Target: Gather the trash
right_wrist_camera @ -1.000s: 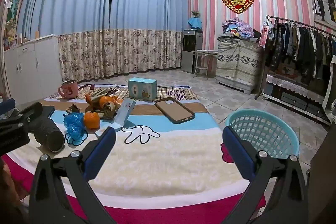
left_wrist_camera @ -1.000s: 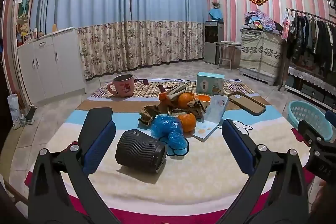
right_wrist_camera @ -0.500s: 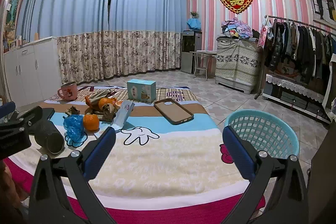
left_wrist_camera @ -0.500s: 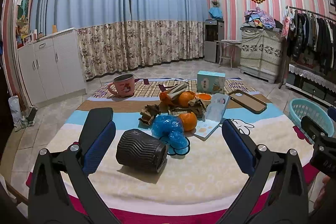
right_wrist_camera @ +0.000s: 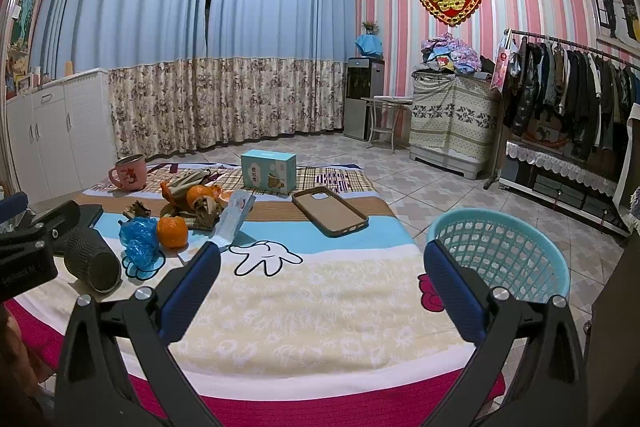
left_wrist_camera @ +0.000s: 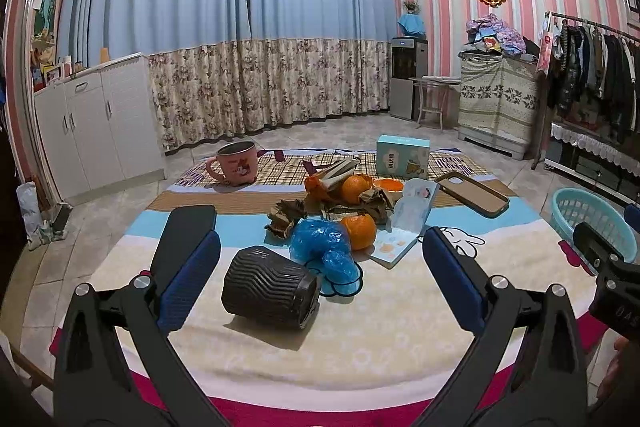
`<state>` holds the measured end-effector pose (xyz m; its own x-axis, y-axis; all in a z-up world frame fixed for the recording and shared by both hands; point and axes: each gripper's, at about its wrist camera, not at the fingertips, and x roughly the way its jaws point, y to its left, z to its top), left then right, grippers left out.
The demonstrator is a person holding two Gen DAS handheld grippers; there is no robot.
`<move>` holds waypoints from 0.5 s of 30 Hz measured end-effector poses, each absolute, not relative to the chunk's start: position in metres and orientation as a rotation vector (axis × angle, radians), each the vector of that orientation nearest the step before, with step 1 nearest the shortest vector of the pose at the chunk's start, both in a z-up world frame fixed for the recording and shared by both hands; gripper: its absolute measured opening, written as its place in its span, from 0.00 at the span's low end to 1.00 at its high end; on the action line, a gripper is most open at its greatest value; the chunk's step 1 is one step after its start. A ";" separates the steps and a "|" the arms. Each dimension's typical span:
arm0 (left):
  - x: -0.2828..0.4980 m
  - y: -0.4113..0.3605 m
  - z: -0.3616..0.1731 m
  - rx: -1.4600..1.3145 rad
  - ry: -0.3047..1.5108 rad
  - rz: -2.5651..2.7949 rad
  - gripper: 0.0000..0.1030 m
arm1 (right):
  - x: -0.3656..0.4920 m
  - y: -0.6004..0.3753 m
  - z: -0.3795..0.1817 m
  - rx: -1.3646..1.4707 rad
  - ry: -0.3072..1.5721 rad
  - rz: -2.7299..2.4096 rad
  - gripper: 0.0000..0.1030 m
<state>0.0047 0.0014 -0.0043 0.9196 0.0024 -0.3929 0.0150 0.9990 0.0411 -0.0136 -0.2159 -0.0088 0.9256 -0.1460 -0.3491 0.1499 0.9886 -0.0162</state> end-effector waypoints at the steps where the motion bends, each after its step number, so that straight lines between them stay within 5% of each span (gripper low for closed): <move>1: 0.005 0.001 -0.004 0.044 0.405 -0.006 0.95 | -0.013 -0.215 -0.010 0.010 0.356 -0.153 0.96; 15: 0.005 0.003 -0.004 0.041 0.404 -0.005 0.95 | -0.013 -0.215 -0.010 0.009 0.356 -0.152 0.96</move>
